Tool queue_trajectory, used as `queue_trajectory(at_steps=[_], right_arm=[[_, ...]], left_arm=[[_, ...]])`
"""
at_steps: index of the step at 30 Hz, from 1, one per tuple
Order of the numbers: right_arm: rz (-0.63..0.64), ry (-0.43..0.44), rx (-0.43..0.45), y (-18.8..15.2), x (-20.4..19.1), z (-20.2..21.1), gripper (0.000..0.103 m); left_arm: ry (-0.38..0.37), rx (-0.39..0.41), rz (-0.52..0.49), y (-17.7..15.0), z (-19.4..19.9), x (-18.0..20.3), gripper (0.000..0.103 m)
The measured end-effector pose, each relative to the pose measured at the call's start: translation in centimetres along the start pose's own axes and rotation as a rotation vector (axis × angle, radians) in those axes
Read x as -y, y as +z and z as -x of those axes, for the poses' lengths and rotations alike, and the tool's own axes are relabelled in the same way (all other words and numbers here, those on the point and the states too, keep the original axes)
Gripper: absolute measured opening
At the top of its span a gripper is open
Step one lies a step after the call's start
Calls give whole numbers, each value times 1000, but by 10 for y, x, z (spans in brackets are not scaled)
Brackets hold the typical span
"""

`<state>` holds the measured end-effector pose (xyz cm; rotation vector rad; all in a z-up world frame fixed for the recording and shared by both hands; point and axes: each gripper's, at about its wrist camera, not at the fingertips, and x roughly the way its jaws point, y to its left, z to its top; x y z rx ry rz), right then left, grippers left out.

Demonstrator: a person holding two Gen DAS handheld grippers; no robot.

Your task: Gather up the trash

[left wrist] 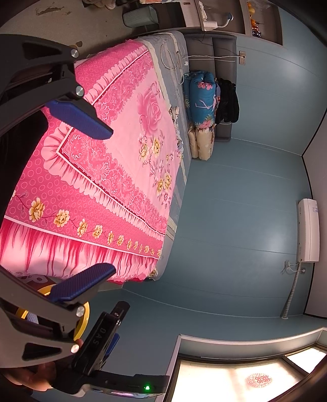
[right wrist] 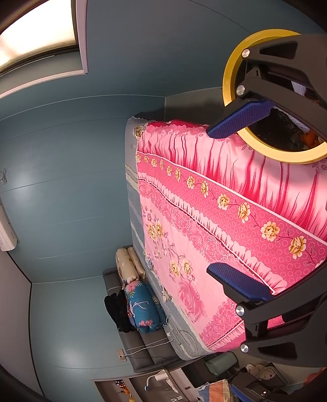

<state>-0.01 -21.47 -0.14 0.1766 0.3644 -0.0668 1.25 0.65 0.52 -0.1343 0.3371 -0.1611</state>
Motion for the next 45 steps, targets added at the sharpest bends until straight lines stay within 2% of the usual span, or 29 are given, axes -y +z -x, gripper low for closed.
queue_trajectory(at_steps=[45], right_arm=[[-30, -7, -27, -7, -2, 0, 95]], left_arm=[[-23, -29, -8, -4, -6, 1, 95]])
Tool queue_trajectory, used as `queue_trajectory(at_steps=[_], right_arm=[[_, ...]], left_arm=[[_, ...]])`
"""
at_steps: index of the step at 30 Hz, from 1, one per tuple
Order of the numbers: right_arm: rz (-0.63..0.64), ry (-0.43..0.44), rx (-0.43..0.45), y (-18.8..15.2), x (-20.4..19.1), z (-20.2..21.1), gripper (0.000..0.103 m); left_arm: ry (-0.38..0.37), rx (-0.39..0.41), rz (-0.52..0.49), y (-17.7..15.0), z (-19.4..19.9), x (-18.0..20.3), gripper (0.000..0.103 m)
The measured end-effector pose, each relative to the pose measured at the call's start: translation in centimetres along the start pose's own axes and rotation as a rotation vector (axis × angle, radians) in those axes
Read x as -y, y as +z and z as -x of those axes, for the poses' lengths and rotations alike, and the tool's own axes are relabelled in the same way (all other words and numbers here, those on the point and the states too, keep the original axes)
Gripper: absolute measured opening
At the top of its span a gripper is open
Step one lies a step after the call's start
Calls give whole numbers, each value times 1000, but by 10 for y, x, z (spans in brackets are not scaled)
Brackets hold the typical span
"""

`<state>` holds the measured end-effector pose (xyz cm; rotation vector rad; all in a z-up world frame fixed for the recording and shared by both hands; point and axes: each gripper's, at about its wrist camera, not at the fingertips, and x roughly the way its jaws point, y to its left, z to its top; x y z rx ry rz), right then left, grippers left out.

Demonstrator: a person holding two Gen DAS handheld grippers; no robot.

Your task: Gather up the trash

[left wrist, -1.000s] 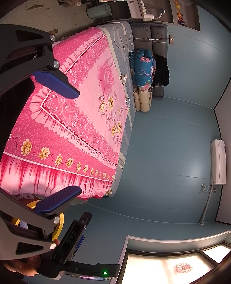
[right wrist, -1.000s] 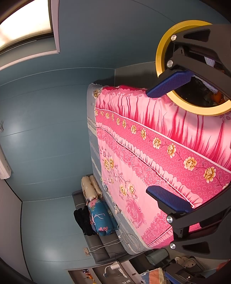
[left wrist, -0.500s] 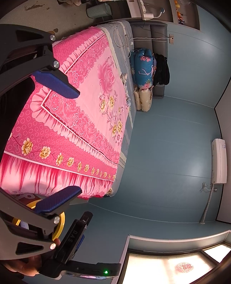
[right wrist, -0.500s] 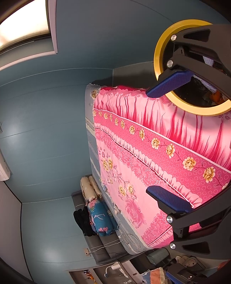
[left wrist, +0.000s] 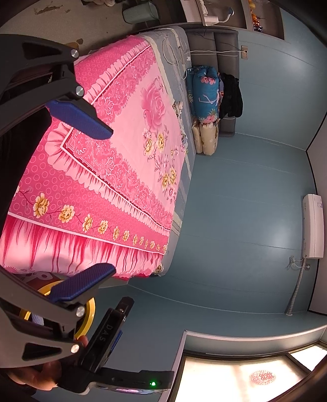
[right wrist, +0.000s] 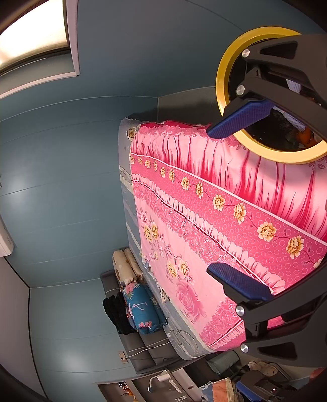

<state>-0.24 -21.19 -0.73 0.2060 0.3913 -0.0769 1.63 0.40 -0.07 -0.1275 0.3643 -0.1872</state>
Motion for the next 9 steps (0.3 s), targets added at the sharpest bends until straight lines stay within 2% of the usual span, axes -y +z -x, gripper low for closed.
queue_trajectory(at_steps=[9], right_arm=[[1, -1, 1, 0, 0, 0, 95]], left_arm=[[-2, -10, 1, 1, -1, -2, 95]])
